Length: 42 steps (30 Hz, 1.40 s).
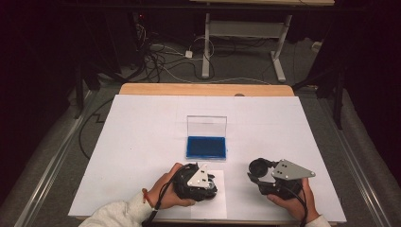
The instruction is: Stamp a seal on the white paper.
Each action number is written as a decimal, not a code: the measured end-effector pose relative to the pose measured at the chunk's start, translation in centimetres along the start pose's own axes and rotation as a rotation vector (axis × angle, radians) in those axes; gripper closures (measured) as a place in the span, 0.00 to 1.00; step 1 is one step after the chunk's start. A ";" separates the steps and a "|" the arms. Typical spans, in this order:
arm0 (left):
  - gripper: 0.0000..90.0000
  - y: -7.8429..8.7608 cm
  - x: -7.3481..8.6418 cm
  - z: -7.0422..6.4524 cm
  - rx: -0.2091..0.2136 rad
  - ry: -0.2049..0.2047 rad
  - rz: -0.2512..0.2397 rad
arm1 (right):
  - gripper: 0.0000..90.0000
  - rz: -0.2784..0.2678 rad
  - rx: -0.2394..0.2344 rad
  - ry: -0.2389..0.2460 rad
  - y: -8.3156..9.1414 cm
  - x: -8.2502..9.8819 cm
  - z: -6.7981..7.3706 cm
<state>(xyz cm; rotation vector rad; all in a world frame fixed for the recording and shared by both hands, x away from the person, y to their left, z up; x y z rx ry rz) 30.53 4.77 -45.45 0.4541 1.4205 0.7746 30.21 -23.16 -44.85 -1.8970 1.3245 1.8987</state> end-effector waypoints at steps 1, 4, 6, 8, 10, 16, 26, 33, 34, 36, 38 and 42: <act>0.61 0.2 -0.1 0.0 -0.004 -0.001 -0.009 | 0.43 -0.001 0.000 0.001 0.0 0.0 0.0; 0.61 0.7 -0.5 0.0 -0.004 -0.003 -0.025 | 0.43 -0.001 -0.001 0.001 0.0 0.0 0.0; 0.61 1.0 -0.6 0.1 -0.004 -0.006 -0.038 | 0.43 -0.004 -0.002 0.003 0.0 -0.1 0.1; 0.61 1.4 -0.7 0.2 -0.021 -0.008 -0.049 | 0.43 -0.009 0.000 0.003 0.1 -0.1 0.0; 0.61 1.7 -0.8 0.3 -0.022 -0.003 -0.064 | 0.43 -0.011 -0.003 0.004 0.1 -0.2 0.2; 0.61 2.9 -0.9 1.0 -0.050 0.015 -0.092 | 0.43 -0.018 -0.012 0.012 0.2 -0.5 0.5; 0.61 4.3 -0.4 2.1 -0.100 0.041 -0.110 | 0.43 -0.022 -0.011 0.011 0.3 -0.5 0.5; 0.61 5.6 0.4 3.2 -0.144 0.080 -0.126 | 0.43 -0.020 -0.009 0.006 0.3 -0.5 0.4; 0.61 5.8 0.5 3.3 -0.148 0.085 -0.127 | 0.43 -0.020 -0.009 0.009 0.3 -0.5 0.4; 0.61 5.9 0.6 3.4 -0.158 0.088 -0.125 | 0.43 -0.019 -0.009 0.010 0.2 -0.5 0.4; 0.61 6.0 0.8 3.5 -0.158 0.091 -0.123 | 0.43 -0.018 -0.008 0.009 0.3 -0.5 0.4; 0.61 6.3 0.9 3.6 -0.171 0.095 -0.124 | 0.43 -0.018 -0.009 0.005 0.3 -0.4 0.4</act>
Point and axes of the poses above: each handheld gripper's, and its own axes: y roughly backward along the jaws, x roughly out of its underside, z roughly to its left, the point moved 2 cm from there along -y, roughly forward along the jaws, and after that the axes turned 2 degrees about -z, right-handed, at the moved point
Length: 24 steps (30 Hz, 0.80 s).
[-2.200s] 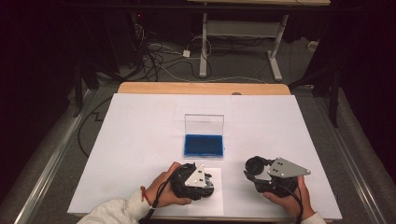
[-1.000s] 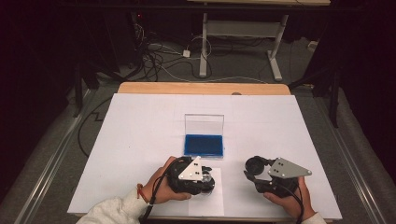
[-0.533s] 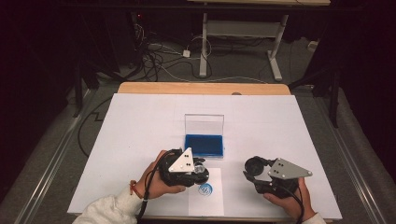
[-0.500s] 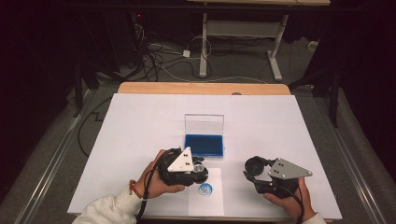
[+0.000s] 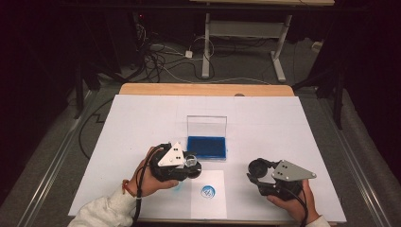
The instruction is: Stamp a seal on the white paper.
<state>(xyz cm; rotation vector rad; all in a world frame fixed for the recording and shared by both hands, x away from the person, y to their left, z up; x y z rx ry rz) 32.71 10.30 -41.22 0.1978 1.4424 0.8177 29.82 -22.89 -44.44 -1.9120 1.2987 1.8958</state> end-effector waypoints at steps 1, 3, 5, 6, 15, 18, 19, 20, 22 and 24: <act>0.61 0.1 0.0 0.0 -0.004 0.005 -0.002 | 0.43 -0.001 0.001 0.001 0.0 0.0 0.0; 0.61 0.3 0.1 0.2 -0.008 0.010 -0.006 | 0.43 -0.001 -0.001 0.000 0.0 0.0 0.0; 0.61 0.6 0.2 0.4 -0.020 0.015 -0.012 | 0.43 0.000 0.001 -0.001 -0.1 0.0 -0.1; 0.61 0.7 0.2 0.5 -0.019 0.022 -0.016 | 0.43 0.000 0.000 0.000 -0.1 0.0 -0.1; 0.61 1.7 0.5 1.2 -0.045 0.045 -0.039 | 0.43 0.009 -0.003 -0.003 -0.4 0.1 -0.2; 0.61 1.9 0.5 1.4 -0.048 0.051 -0.050 | 0.43 0.014 -0.004 -0.005 -0.5 0.1 -0.2; 0.61 2.0 0.5 1.4 -0.051 0.051 -0.052 | 0.43 0.013 -0.004 -0.003 -0.5 0.1 -0.2; 0.61 2.0 0.5 1.5 -0.049 0.053 -0.055 | 0.43 0.013 -0.006 -0.003 -0.5 0.1 -0.2; 0.61 2.0 0.6 1.6 -0.051 0.053 -0.054 | 0.43 0.015 -0.005 -0.003 -0.6 0.1 -0.2; 0.61 2.1 0.6 1.6 -0.051 0.054 -0.053 | 0.43 0.016 -0.004 -0.006 -0.6 0.2 -0.3</act>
Point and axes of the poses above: each handheld gripper's, and its own axes: y roughly backward along the jaws, x roughly out of its underside, z roughly to its left, the point moved 2 cm from there along -y, roughly forward along the jaws, and after that the axes turned 2 degrees about -z, right-handed, at the moved point
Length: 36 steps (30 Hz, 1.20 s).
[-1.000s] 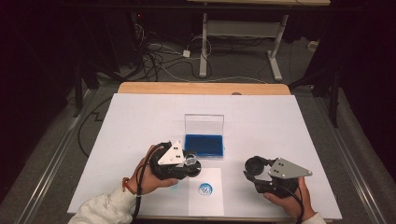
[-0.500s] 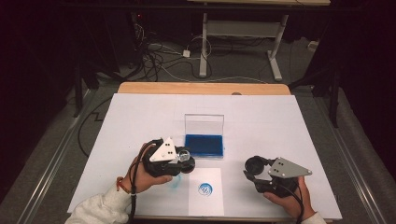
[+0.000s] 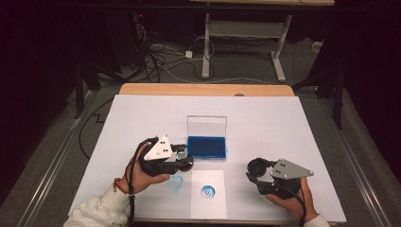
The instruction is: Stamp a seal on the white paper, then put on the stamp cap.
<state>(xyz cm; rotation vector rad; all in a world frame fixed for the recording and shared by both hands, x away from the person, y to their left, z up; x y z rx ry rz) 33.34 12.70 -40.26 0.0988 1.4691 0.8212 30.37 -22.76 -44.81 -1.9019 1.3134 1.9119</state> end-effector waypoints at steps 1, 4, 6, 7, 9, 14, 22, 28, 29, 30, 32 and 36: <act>0.61 0.0 0.0 0.0 -0.002 0.002 -0.002 | 0.43 0.001 0.001 -0.001 0.0 0.0 0.0; 0.61 0.2 0.0 0.1 -0.003 0.004 -0.006 | 0.43 0.004 0.000 0.000 -0.1 -0.1 0.0; 0.61 0.4 0.1 0.1 -0.006 0.003 -0.005 | 0.43 0.004 -0.004 0.004 -0.2 -0.1 0.1; 0.61 0.4 0.1 0.1 -0.003 0.005 -0.009 | 0.43 0.005 -0.003 0.003 -0.2 -0.1 0.1; 0.61 0.5 0.1 0.1 -0.009 0.005 -0.009 | 0.43 0.005 -0.005 0.003 -0.3 -0.1 0.0; 0.61 0.6 0.3 0.2 -0.010 0.016 -0.014 | 0.43 0.006 -0.012 0.006 -0.6 -0.2 0.1; 0.61 0.9 0.3 0.2 -0.022 0.022 -0.018 | 0.43 0.009 -0.035 0.006 -1.4 -0.4 0.2; 0.61 0.9 0.3 0.4 -0.028 0.031 -0.022 | 0.43 0.015 -0.049 0.022 -2.2 -0.7 0.6; 0.61 0.9 0.3 0.4 -0.028 0.033 -0.023 | 0.43 0.016 -0.051 0.023 -2.5 -0.8 0.6; 0.61 0.9 0.2 0.4 -0.029 0.031 -0.022 | 0.43 0.017 -0.055 0.030 -2.7 -0.9 0.7; 0.61 0.8 0.1 0.4 -0.027 0.030 -0.026 | 0.43 0.019 -0.062 0.046 -3.2 -1.2 1.0; 0.61 0.6 0.0 0.3 -0.025 0.026 -0.025 | 0.43 0.029 -0.079 0.056 -3.9 -1.4 1.5</act>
Point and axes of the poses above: each handheld gripper's, and its own axes: y roughly backward along the jaws, x roughly out of its underside, z roughly to its left, the point moved 2 cm from there along -y, roughly forward along the jaws, and after that the axes turned 2 degrees about -z, right-handed, at the moved point
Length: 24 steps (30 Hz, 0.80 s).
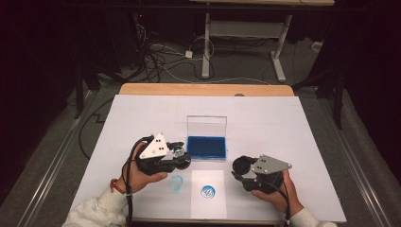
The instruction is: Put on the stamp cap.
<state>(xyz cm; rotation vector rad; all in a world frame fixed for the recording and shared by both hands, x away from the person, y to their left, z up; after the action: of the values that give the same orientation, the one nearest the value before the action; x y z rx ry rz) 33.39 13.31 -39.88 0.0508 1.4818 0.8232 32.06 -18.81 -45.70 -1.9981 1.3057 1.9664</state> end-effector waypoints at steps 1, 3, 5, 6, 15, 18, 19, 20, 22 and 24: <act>0.61 0.0 0.0 0.0 -0.001 -0.002 0.001 | 0.43 0.002 -0.002 -0.001 -0.1 0.0 0.1; 0.61 0.0 0.0 -0.1 0.001 -0.003 0.003 | 0.43 0.003 -0.015 0.001 -0.4 -0.2 0.3; 0.61 0.1 -0.1 -0.1 0.002 -0.001 -0.004 | 0.43 0.005 -0.020 0.002 -0.6 -0.3 0.4; 0.61 0.1 -0.1 -0.1 0.002 -0.001 -0.004 | 0.43 0.007 -0.023 0.002 -0.7 -0.4 0.5; 0.61 0.0 -0.4 -0.4 0.015 -0.006 -0.013 | 0.43 0.011 -0.072 0.012 -2.6 -1.4 1.6; 0.61 -0.2 -0.4 -0.5 0.021 -0.005 -0.007 | 0.43 0.013 -0.084 0.022 -3.2 -1.8 2.0; 0.61 -0.2 -0.4 -0.6 0.023 -0.007 -0.006 | 0.43 0.013 -0.088 0.025 -3.4 -1.9 2.1; 0.61 -0.3 -0.4 -0.7 0.024 -0.006 -0.007 | 0.43 0.013 -0.092 0.030 -3.6 -2.0 2.3; 0.61 -0.4 -0.4 -0.8 0.028 -0.007 -0.006 | 0.43 0.011 -0.102 0.034 -4.0 -2.3 2.5; 0.61 -0.5 -0.5 -0.8 0.030 -0.009 -0.005 | 0.43 0.015 -0.110 0.038 -4.4 -2.5 2.7</act>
<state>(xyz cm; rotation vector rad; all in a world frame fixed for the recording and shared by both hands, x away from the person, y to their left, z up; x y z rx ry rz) 32.96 12.31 -39.87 0.0731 1.4854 0.7958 32.83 -13.17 -46.36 -2.0903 1.2496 2.0599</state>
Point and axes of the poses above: each handheld gripper's, and its own axes: y roughly backward along the jaws, x roughly out of its underside, z roughly to its left, the point moved 2 cm from there along -y, roughly forward along the jaws, and after that the axes turned 2 degrees about -z, right-handed, at the moved point
